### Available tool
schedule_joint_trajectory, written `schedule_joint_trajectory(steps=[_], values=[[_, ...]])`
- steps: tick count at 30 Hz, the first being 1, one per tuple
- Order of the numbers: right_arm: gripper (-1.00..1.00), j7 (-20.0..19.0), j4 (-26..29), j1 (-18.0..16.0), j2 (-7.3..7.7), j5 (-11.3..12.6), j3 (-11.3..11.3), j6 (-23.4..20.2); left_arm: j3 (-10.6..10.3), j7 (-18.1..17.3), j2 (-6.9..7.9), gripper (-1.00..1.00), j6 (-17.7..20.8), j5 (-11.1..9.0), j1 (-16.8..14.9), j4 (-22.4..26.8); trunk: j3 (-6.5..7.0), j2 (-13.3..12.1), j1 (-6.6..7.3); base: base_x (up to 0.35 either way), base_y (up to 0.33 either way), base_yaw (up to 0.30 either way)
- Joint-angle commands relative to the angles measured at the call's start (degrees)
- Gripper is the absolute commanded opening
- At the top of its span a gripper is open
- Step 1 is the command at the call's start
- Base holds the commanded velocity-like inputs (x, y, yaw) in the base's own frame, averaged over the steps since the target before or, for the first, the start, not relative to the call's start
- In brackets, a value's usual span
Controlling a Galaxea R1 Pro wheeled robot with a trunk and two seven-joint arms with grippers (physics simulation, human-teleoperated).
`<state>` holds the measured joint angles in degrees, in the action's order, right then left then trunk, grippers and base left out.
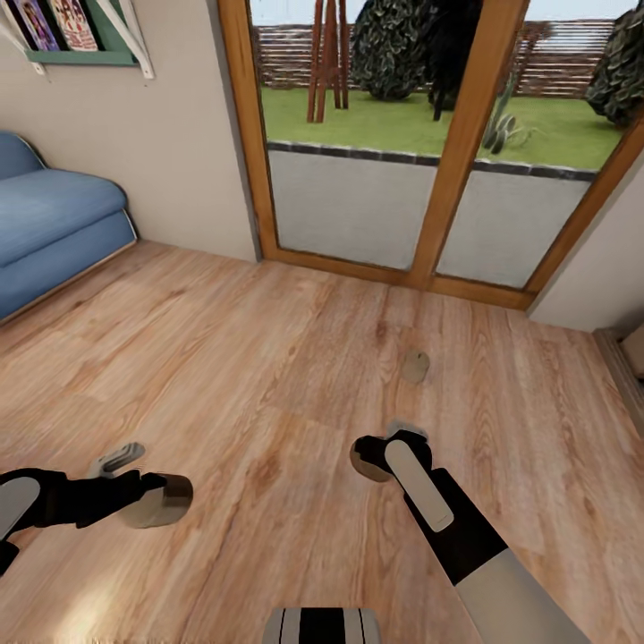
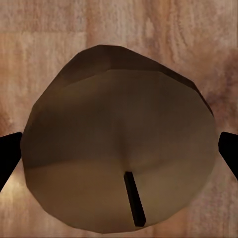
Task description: Place each of the two pumpkins and all three candles from the living room inside a cabinet in the living room (use any cabinet), then make sure every cabinet is closed, and position the cauldron so it is next to a table in the living room.
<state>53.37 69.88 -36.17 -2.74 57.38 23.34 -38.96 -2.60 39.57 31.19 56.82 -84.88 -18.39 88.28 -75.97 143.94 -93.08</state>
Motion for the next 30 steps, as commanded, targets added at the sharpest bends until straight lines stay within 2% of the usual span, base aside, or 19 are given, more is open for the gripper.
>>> schedule_joint_trajectory(steps=[1, 6, 20, 26, 30], values=[[-1.00, 0.5, 0.1, 0.0, 0.01, 0.4, 0.0, -0.2, -0.1, 0.6, 0.03, -1.00, 0.0, -0.6, -0.1, 0.0, -0.10, 0.0, 0.02, 0.000, 0.000, 0.243], [-1.00, 0.5, 0.1, 0.0, 0.01, 0.4, 0.1, -0.2, -0.1, 0.7, 0.02, -1.00, 0.0, -0.6, -0.1, 0.1, -0.36, 0.0, 0.02, -0.062, -0.017, 0.243], [-1.00, 0.5, 0.1, 0.0, -0.16, 0.3, 0.2, -0.2, -0.1, 0.6, 0.08, -1.00, -0.1, -0.6, -0.1, 0.0, -1.08, 0.0, 0.02, -0.256, -0.160, 0.243], [-1.00, 0.5, 0.1, 0.0, -0.16, 0.4, 2.3, -0.2, 0.0, 0.6, 0.10, -1.00, -0.1, -0.6, -0.1, 0.0, -1.38, 0.0, 0.02, -0.238, -0.026, 0.245], [-1.00, 0.5, 0.1, 0.0, -0.16, 0.4, 2.6, -0.1, 0.1, 0.6, 0.10, -1.00, 0.0, -0.6, -0.1, 0.0, -1.58, 0.0, 0.02, -0.109, -0.002, 0.246]])
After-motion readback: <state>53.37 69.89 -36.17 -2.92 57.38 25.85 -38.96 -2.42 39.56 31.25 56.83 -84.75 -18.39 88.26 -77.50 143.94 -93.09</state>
